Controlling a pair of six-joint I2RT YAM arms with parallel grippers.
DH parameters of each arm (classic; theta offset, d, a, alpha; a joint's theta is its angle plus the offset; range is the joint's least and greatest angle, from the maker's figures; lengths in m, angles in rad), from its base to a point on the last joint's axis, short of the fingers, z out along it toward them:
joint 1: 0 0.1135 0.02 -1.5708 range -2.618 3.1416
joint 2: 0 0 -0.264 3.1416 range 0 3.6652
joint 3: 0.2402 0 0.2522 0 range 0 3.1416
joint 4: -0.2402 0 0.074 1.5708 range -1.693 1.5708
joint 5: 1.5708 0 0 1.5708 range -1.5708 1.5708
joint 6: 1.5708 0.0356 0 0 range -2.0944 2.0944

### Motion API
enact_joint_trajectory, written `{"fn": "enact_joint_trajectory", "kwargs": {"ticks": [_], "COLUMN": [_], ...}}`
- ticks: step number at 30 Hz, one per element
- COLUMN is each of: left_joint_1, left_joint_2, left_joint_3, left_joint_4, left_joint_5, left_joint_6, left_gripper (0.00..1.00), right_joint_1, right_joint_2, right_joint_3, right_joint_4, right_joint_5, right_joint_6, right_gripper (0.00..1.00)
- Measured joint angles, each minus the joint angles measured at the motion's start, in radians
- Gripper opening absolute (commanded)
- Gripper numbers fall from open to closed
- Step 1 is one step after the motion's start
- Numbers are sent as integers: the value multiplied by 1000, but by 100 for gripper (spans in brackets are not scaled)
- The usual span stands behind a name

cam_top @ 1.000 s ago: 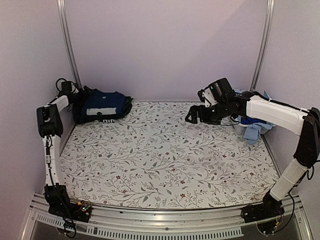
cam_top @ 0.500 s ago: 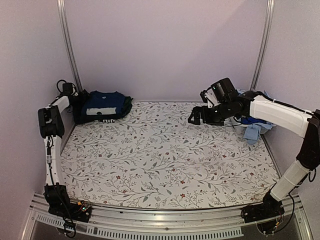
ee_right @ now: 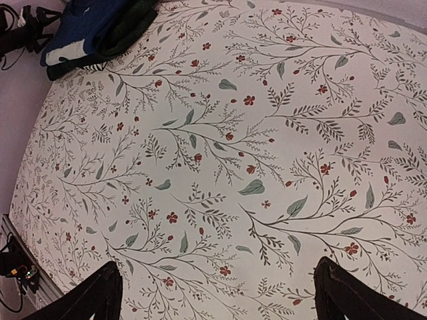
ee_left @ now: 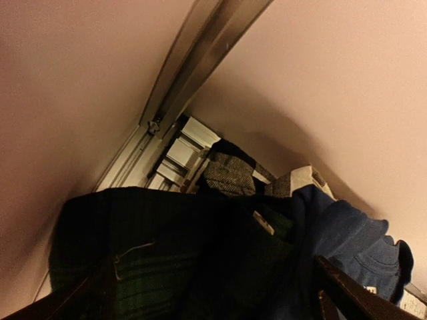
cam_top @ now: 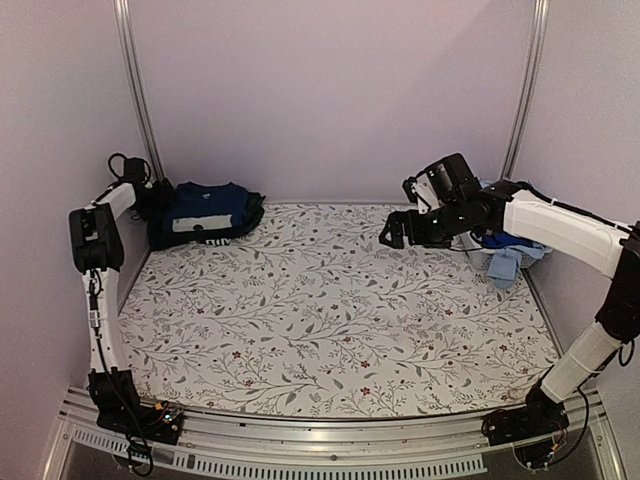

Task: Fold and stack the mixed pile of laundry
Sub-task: Smooth out the square-folded T-shirt at the corner of the board, then pick up the crumpled shirt from the bin.

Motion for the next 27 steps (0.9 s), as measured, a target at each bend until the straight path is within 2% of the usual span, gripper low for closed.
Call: {"fn": "enact_joint_trajectory", "kwargs": {"ticks": [5,12,17,23,27], "left_joint_1": [-6,-40,-94,-186,-276], "left_joint_2": [-206,-478,-601,-637,-666], "left_joint_3": [-65,-85,-151,-134,-161], "left_joint_4": [-51,-37,-18,-60,-112], "left_joint_5": [-181,-347,-330,-272,-260], "left_joint_6": [31,118,164,229,273], "left_gripper": [100,100,100,100,100], "right_joint_1": [-10,-70,-157,-269,-291], "right_joint_2": [0,0,0,-2,-16], "right_joint_3": [0,4,36,100,106], "right_joint_4": [14,61,78,117,124], "right_joint_5": [-1,-27,-66,-122,-152], "right_joint_6": [-34,-87,-116,-147,-171], "right_gripper": [99,99,99,99,99]}}
